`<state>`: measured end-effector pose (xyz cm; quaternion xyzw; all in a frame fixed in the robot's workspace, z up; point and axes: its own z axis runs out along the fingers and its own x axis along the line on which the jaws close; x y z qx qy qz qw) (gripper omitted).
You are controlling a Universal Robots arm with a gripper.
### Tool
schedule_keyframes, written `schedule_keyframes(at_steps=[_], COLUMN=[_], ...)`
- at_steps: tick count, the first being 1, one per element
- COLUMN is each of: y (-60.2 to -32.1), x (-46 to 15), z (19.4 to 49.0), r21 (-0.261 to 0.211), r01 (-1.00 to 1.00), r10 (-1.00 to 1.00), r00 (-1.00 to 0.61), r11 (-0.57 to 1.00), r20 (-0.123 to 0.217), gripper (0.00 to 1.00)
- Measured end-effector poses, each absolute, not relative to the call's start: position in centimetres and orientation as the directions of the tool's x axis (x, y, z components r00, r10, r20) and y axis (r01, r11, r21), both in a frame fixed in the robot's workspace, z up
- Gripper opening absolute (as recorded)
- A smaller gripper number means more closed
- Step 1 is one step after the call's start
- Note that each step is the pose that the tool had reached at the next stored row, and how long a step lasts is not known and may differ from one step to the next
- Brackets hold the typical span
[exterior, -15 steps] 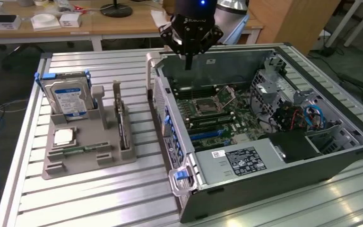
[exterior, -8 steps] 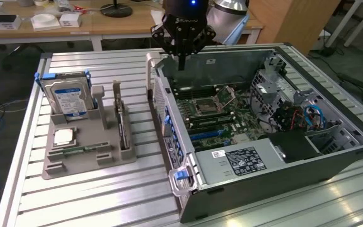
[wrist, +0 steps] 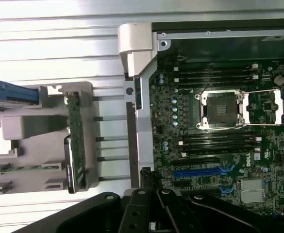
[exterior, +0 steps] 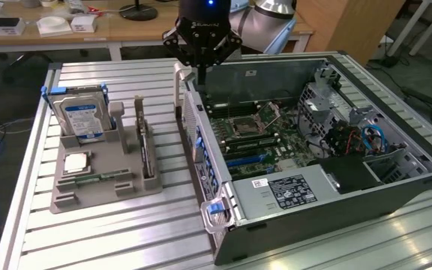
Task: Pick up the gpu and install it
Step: 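Reach for the gpu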
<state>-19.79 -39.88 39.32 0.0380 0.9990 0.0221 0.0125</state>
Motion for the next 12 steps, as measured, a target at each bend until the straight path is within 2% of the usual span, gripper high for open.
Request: schedule_keyframes(at_steps=[12], y=[-39.9], x=[-23.5], z=[39.3], r21=[0.045], r01=[0.077], r10=[0.078], r00=[-0.997], r11=[0.996], r20=[-0.023], gripper=[0.10])
